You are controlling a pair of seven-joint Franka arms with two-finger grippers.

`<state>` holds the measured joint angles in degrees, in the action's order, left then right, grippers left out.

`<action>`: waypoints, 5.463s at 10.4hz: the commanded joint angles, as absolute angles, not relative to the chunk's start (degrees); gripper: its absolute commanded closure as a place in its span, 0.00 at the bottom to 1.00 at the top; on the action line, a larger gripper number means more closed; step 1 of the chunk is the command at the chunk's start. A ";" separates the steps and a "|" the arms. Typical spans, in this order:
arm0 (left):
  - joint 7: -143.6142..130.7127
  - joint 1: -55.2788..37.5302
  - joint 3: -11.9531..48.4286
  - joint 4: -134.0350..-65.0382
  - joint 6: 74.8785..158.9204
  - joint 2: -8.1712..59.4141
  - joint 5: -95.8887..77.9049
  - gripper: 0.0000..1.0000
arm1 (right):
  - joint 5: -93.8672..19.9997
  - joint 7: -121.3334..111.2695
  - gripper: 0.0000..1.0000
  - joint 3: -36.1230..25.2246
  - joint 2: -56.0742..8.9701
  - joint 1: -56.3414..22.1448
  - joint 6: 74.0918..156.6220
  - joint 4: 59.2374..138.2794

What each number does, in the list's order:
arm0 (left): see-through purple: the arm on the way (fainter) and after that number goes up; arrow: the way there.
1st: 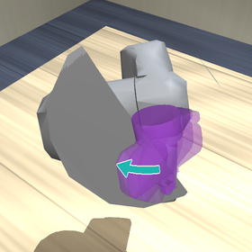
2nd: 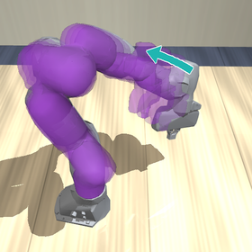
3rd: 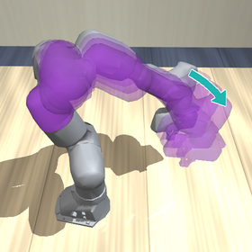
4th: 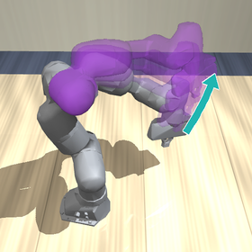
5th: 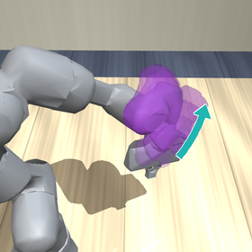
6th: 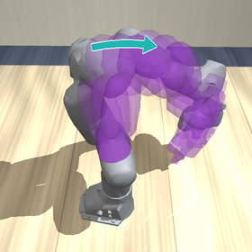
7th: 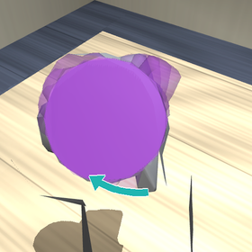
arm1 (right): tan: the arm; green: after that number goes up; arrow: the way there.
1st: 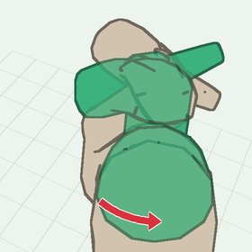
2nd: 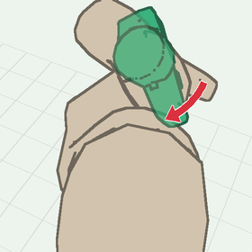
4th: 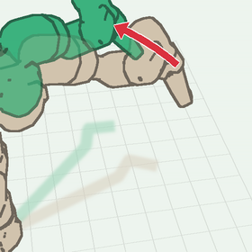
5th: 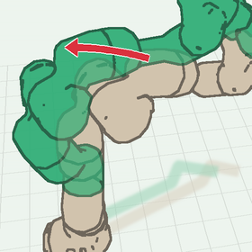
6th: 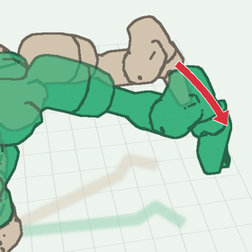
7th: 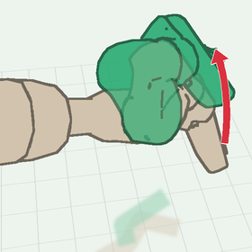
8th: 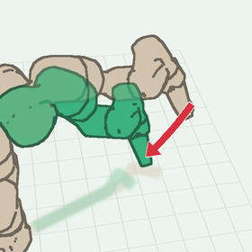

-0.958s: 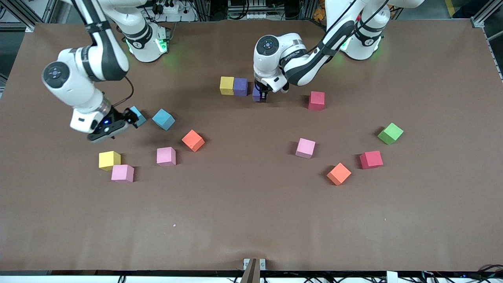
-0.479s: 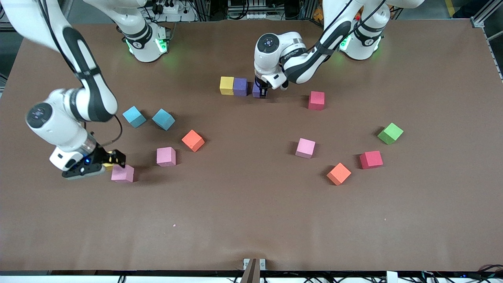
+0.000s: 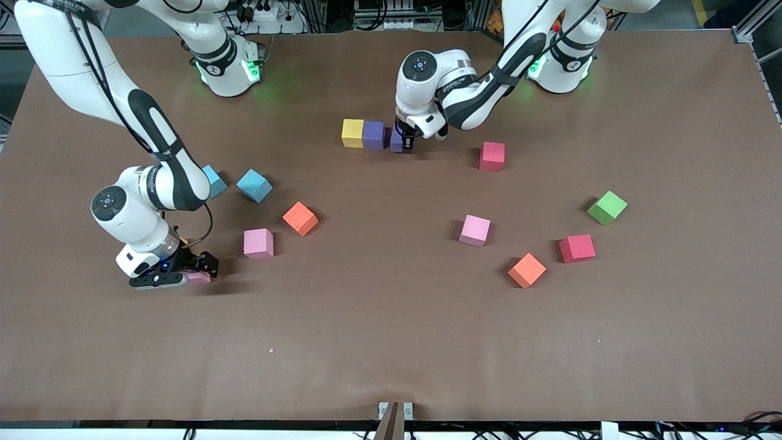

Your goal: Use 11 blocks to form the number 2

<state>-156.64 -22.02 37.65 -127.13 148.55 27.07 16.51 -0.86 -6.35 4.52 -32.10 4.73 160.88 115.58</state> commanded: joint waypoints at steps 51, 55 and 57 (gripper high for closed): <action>-117.60 -3.51 32.00 -105.13 133.86 31.72 20.19 0.00 | -1.23 44.08 0.46 4.22 -23.81 -38.47 134.90 107.75; -117.60 -3.43 30.15 -105.20 133.68 35.06 26.27 0.00 | -1.14 52.27 0.45 4.22 -29.26 -46.92 145.11 107.75; -117.68 -3.25 30.15 -105.21 132.01 35.85 26.37 0.00 | -1.05 52.38 0.45 4.22 -29.27 -47.98 143.10 108.28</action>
<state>-118.01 -3.09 30.09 -106.39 133.91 35.14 24.96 -1.03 51.46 4.71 -29.89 -47.57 144.28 107.93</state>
